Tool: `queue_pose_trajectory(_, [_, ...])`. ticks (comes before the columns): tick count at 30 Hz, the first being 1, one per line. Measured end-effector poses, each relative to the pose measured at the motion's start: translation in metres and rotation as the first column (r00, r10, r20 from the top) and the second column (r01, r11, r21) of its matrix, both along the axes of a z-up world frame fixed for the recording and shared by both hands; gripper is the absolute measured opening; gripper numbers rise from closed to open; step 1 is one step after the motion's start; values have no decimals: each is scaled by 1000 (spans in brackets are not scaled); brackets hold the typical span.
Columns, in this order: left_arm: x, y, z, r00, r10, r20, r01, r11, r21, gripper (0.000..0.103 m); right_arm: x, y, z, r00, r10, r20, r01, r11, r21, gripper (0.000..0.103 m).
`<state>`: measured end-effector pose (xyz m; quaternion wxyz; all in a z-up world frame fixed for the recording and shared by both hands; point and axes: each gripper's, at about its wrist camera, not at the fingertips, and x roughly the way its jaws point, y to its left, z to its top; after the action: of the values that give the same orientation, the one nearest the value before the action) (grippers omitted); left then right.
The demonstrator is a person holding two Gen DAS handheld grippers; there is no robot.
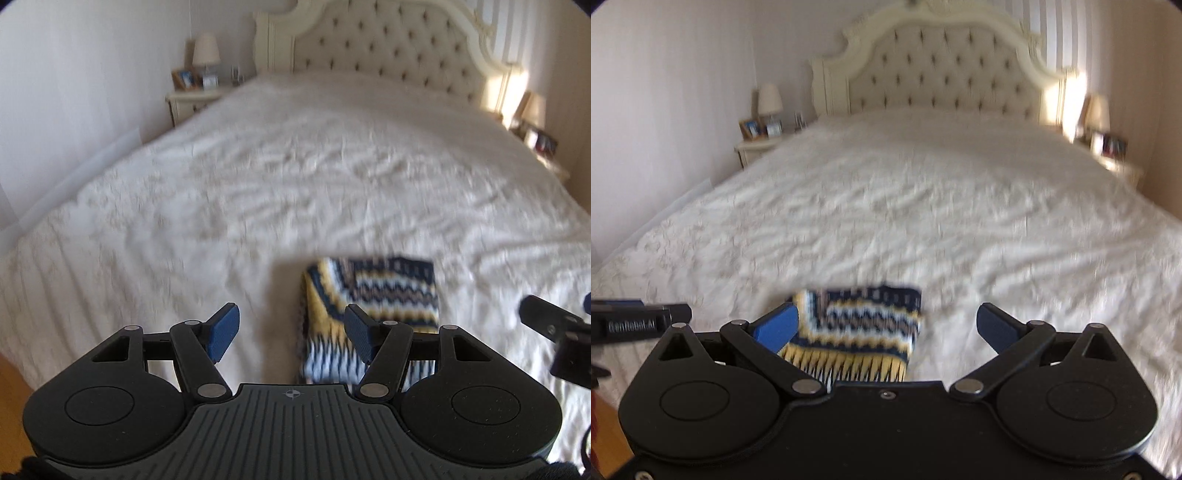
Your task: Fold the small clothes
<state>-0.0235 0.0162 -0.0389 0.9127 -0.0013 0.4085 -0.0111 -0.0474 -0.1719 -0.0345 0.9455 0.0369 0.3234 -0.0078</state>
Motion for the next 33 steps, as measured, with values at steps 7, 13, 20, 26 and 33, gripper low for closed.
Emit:
queue_pose_trajectory(7, [-16,-6,-17,994,2,-112,0,1000,17,61,-4,-2,-21,988,-9,-156,16,999,44,102])
queue_pose_trajectory(13, [-23,-10,-24,987,-12,-161,17,999,33,61,-11,2,-27,980,2,-201,4,1000,31,102])
queue_pose_trajectory(20, [-25,-10,-28,982,-14,-189,22,999,39,61,-12,-2,-33,971,-8,-237,18,999,42,102])
queue_pose_trajectory(26, [-26,-13,-30,979,-21,-203,30,999,43,61,-13,-3,-35,970,-8,-244,21,999,50,102])
queue_pose_trajectory(33, [-27,-16,-31,978,-27,-207,38,998,52,61,-13,-4,-36,970,-5,-243,20,998,58,102])
